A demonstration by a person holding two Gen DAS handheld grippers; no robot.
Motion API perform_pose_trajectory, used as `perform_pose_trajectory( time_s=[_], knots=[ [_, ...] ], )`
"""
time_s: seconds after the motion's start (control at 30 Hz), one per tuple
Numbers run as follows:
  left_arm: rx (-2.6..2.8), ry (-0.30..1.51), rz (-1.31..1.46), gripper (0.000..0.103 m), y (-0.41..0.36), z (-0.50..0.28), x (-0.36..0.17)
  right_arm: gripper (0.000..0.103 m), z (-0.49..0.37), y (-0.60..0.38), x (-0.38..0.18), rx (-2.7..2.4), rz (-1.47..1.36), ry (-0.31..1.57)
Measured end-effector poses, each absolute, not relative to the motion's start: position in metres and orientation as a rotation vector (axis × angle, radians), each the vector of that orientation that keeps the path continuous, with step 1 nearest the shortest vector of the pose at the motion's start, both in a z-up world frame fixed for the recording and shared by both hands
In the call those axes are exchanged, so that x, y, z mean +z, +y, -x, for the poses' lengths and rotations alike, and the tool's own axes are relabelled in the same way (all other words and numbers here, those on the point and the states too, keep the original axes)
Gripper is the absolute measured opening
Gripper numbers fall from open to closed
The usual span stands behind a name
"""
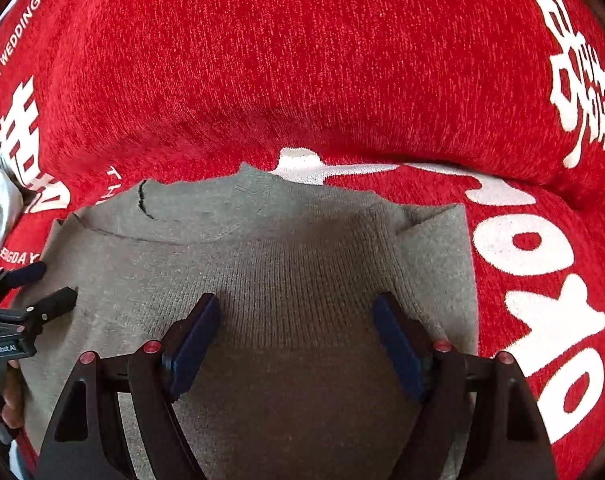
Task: Fold small clothes
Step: 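Open both grippers to release the hem onto the folded sweater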
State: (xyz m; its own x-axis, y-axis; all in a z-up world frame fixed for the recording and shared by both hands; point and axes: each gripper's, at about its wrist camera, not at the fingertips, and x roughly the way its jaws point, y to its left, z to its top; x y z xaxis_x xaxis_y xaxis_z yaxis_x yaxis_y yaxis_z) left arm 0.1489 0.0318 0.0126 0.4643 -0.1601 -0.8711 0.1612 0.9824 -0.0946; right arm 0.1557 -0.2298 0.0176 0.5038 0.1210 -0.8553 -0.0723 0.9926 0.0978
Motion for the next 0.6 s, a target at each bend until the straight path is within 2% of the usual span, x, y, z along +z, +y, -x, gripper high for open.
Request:
perform_pose_trajectory(
  time_s=[0.33, 0.6],
  knots=[
    [-0.174, 1.069, -0.016, 0.102, 0.027, -0.142, 0.02, 0.087, -0.158, -0.219, 0.02, 0.087, 0.0, 1.055],
    [-0.186, 0.954, -0.127, 0.102, 0.0, -0.074, 0.044, 0.088, -0.08, -0.196, 0.059, 0.108, -0.018, 0.951]
  ],
)
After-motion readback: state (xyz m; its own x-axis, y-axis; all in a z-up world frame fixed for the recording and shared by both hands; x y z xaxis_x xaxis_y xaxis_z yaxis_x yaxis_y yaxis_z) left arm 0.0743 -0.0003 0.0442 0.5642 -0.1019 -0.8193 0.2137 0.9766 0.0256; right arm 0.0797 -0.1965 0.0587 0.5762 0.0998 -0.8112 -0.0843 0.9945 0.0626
